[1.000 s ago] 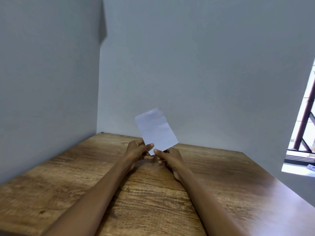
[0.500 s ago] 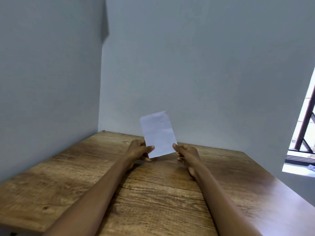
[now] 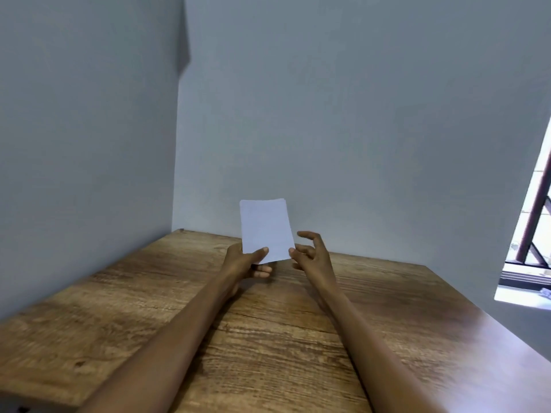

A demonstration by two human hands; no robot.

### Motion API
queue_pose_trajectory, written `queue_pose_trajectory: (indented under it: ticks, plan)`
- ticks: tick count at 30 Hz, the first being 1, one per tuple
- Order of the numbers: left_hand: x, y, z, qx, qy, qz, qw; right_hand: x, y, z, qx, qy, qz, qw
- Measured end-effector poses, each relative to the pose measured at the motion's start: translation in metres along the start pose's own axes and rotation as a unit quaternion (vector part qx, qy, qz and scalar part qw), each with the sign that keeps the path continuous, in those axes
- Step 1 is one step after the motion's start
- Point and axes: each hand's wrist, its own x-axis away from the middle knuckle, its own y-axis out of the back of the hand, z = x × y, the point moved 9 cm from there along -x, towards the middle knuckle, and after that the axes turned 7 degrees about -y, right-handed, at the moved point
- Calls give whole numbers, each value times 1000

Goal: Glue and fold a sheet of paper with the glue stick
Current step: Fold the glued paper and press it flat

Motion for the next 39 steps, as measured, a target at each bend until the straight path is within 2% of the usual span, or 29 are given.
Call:
queue_pose_trajectory:
  ticks: [4,10,13,18,20,23,25,28,31,35,37,39]
  plan:
    - [1,-7,9,-26,49,72,996,3,-6,-2,10,-7,59,998]
    - [7,-23,20,-67,87,197,974,-4,29,-4,-77,-52,-34,995]
    - [6,-22,21,-77,83,199,974,-5,34,-2,-93,-51,-36,994]
    - [1,-12,18,-68,69,165,981,4,3,-7,-27,-66,76,995]
    - [3,-14,18,-75,76,183,977,3,8,-6,-40,-59,53,996]
    - [10,-19,18,-98,89,226,965,-4,33,-6,-79,-59,-23,995]
    - [12,-21,17,-104,87,240,961,-5,44,-6,-89,-50,-39,994]
    - [10,-19,17,-113,77,224,965,-5,43,-11,-88,-49,-36,994]
    - [3,-9,13,-108,50,159,980,-5,30,-10,-92,-54,-22,994]
    - [-6,4,6,-113,5,79,990,0,-1,-21,-57,-109,71,990]
    - [-8,7,4,-116,-4,65,991,3,-14,-24,-33,-118,112,986]
    - [-8,6,4,-121,-6,71,990,5,-14,-23,-26,-117,116,986]
